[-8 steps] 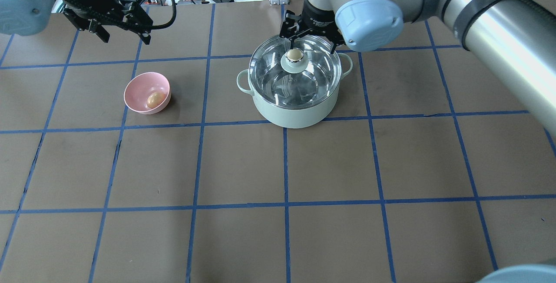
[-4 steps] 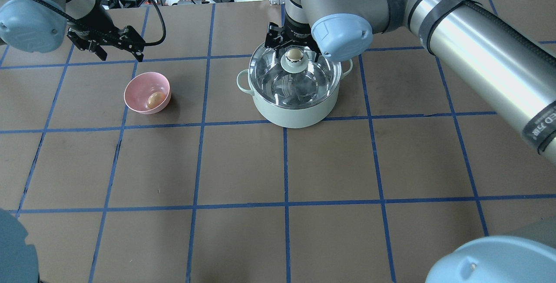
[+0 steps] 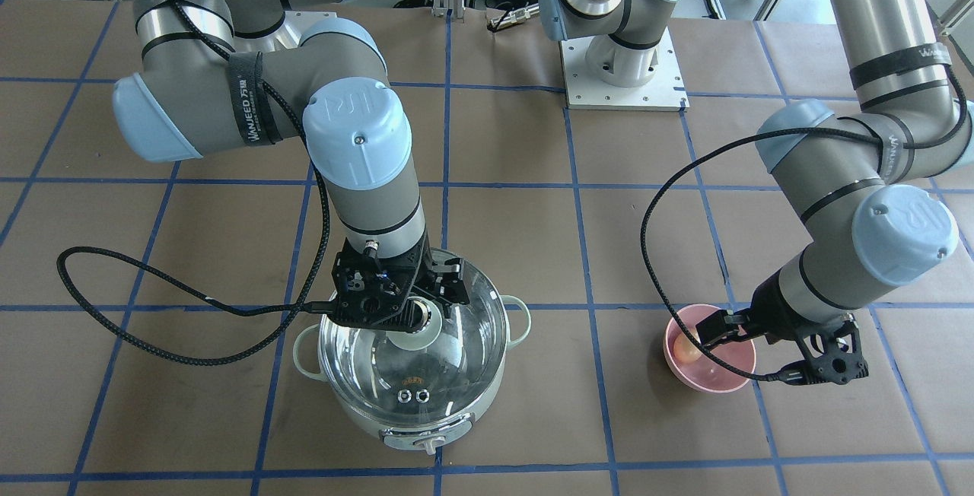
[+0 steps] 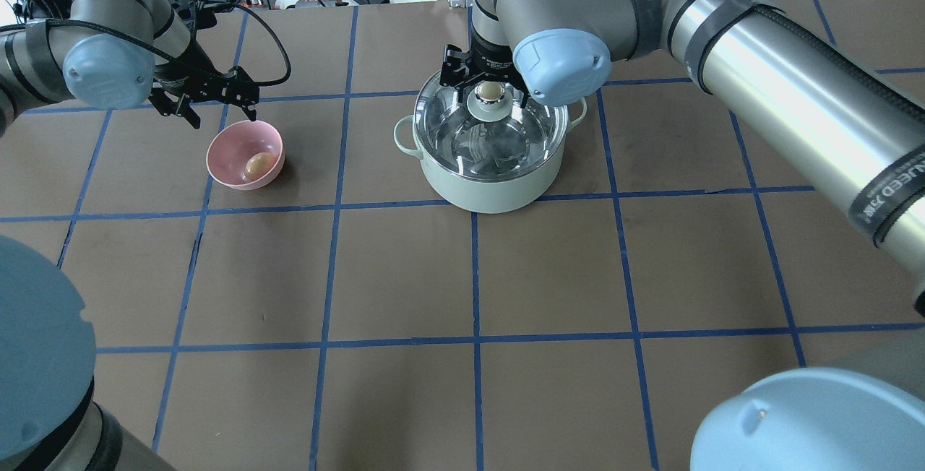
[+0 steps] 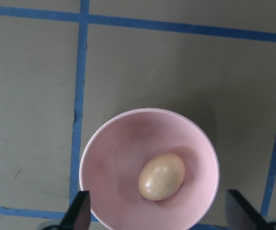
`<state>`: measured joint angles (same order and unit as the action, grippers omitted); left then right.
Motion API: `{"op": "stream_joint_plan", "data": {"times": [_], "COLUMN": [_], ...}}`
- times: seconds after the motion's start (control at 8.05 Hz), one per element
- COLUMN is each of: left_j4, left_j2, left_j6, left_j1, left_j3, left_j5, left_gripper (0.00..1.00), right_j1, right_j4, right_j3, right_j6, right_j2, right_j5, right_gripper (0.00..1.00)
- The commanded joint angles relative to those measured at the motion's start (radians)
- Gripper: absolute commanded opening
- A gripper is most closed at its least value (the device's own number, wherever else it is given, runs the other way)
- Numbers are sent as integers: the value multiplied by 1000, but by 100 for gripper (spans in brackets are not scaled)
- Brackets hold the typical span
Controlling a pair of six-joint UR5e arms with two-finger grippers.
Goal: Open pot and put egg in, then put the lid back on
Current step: 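Grasp the lid knob with the right gripper while the left gripper lowers onto the egg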
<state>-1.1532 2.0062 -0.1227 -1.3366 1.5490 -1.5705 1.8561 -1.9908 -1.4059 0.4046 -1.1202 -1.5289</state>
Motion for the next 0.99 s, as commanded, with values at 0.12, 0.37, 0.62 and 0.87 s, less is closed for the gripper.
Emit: {"op": "stream_joint_plan", "data": {"times": [0.12, 0.37, 0.62, 0.87], "left_j4": [33, 41, 50, 50], "left_j2": [23, 35, 57, 75], "left_j6": [60, 58, 63, 61], "left_j1": [1, 1, 1, 1], "left_j3": [66, 68, 68, 68], "left_j5": [1, 0, 4, 9], "left_gripper": [100, 87, 89, 96], "right_j1": [0, 0, 0, 0], "right_j4": [-6, -5, 1, 3], "right_j3": [-1, -4, -2, -1], "right_j6": [-4, -15, -20, -27], "right_j2": [7, 7, 7, 0], "right_j5": [4, 12, 15, 16], "right_gripper": [77, 56, 19, 0]}}
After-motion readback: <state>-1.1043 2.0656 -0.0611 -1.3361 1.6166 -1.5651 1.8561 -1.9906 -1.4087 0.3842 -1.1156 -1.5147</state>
